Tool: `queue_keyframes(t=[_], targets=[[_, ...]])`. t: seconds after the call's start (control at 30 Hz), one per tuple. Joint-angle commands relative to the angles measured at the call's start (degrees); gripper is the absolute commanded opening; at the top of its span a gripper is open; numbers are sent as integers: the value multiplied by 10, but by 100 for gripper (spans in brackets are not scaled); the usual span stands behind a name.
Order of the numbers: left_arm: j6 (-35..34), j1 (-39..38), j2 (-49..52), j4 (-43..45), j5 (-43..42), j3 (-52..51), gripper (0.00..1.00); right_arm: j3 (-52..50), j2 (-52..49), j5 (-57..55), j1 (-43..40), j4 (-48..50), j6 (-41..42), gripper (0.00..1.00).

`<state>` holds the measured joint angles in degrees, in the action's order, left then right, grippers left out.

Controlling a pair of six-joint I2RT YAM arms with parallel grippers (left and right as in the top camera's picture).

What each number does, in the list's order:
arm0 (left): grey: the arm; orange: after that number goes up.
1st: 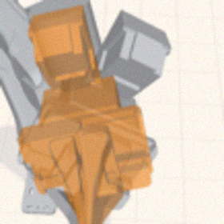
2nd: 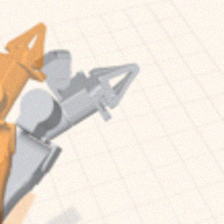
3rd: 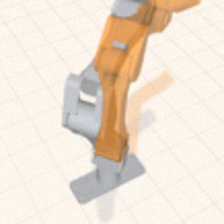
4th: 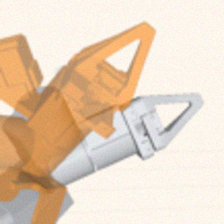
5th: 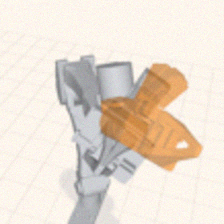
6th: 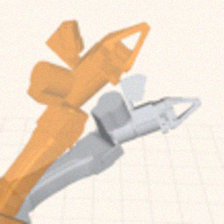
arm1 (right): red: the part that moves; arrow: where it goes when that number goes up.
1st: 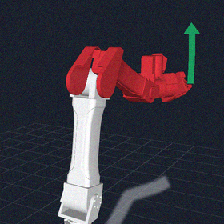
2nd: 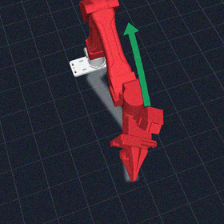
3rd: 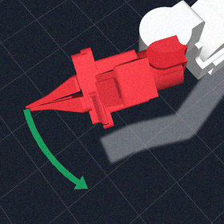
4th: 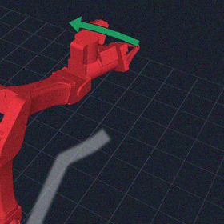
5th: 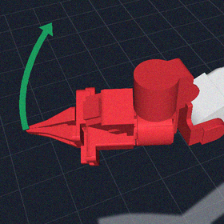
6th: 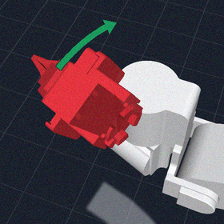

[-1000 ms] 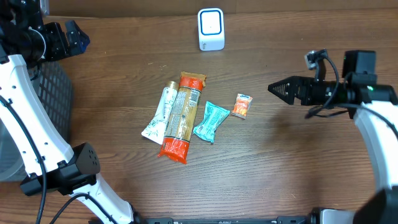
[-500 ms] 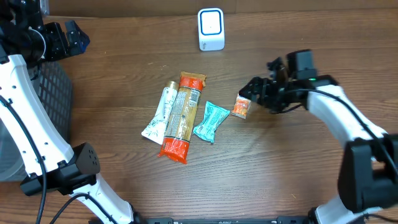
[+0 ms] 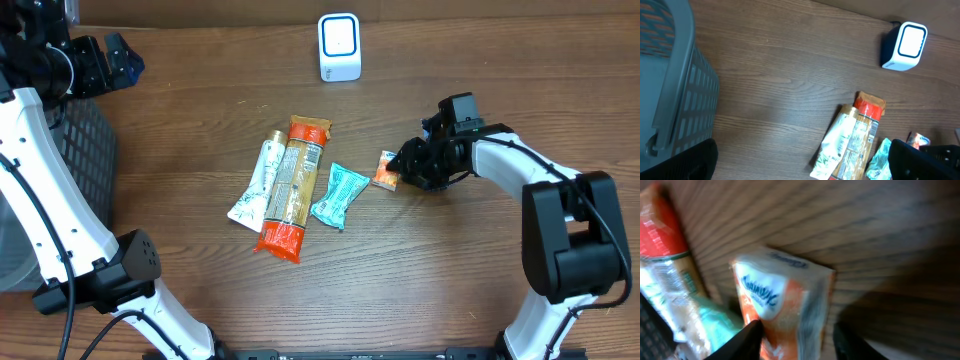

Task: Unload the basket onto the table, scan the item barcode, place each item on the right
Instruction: 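Reach the right gripper to the Kleenex pack and grasp it, then lift the Kleenex pack and hold it over the white scanner window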

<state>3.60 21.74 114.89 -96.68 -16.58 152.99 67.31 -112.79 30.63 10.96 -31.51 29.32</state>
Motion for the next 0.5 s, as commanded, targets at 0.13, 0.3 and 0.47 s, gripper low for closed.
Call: queue_keyframes(t=[0.13, 0.3, 0.47], targets=[[12, -5, 1, -1, -9, 1, 100, 9, -43, -21, 3, 19, 24, 37], [12, -5, 1, -1, -9, 1, 100, 9, -49, -7, 3, 23, 24, 6], [12, -5, 1, -1, -9, 1, 100, 11, -43, 48, -11, 23, 17, 4]])
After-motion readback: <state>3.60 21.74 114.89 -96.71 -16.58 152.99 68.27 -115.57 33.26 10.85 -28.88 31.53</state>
